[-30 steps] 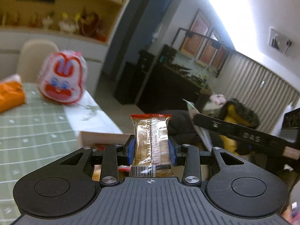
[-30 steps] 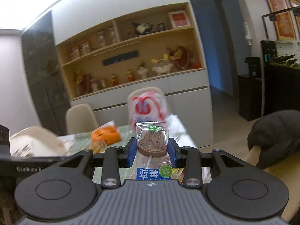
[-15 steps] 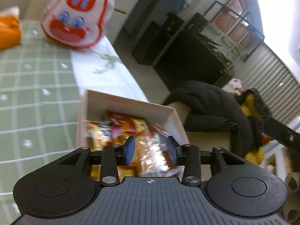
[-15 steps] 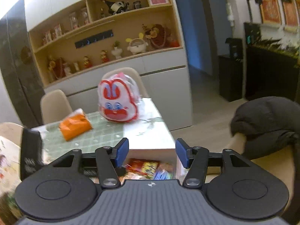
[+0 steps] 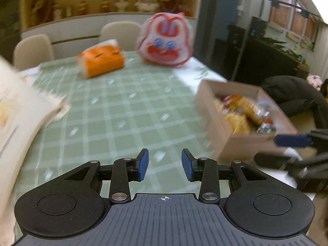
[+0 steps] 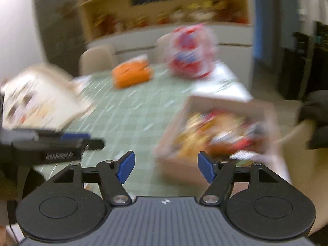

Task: Organize snacks
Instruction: 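Reach the right gripper to the long bread stick bag on the table, then grasp the bread stick bag with the right gripper and lift it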

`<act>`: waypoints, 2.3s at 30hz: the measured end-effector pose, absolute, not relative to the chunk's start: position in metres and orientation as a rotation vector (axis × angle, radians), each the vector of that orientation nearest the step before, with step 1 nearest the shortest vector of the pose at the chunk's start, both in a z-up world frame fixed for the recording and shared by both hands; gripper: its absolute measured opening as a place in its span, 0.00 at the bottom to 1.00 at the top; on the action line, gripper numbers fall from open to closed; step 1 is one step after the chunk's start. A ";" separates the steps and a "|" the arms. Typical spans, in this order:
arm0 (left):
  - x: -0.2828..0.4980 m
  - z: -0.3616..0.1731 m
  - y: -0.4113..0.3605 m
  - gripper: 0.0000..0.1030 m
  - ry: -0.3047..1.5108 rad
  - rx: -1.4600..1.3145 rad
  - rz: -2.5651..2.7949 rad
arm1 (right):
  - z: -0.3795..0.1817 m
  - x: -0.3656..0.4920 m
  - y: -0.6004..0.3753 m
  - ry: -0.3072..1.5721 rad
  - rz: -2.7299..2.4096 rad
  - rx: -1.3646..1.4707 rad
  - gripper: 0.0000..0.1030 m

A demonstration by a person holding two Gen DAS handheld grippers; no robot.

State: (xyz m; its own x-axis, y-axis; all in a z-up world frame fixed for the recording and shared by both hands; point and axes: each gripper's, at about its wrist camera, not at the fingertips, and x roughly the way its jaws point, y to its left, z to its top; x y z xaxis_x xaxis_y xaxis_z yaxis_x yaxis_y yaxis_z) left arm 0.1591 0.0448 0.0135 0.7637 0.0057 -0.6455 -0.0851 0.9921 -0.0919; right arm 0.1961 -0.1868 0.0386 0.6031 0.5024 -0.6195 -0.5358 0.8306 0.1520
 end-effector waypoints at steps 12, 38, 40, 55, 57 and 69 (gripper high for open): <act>0.090 -0.016 0.068 0.39 0.734 -0.250 0.002 | -0.026 0.125 -0.127 0.747 0.656 -0.196 0.67; 0.095 0.001 0.053 0.38 0.665 -0.113 0.046 | -0.025 0.107 -0.110 0.770 0.761 -0.111 0.72; 0.099 -0.003 0.052 0.38 0.672 -0.121 0.030 | -0.023 0.111 -0.127 0.759 0.727 -0.099 0.72; 0.097 -0.025 0.060 0.38 0.752 -0.230 0.000 | -0.031 0.123 -0.143 0.752 0.650 -0.119 0.72; 0.095 -0.024 0.057 0.38 0.755 -0.220 -0.002 | -0.036 0.123 -0.134 0.771 0.672 -0.150 0.65; 0.119 -0.002 -0.003 0.38 0.751 -0.137 -0.162 | -0.001 0.116 -0.200 0.706 0.636 -0.171 0.21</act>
State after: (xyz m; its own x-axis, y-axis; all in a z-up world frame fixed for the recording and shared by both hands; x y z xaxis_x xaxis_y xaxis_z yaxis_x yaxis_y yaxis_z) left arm 0.1192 -0.0028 -0.0022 0.7198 -0.1950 -0.6662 0.0975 0.9786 -0.1812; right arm 0.1164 -0.2002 -0.0010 0.5827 0.4862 -0.6512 -0.5976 0.7994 0.0620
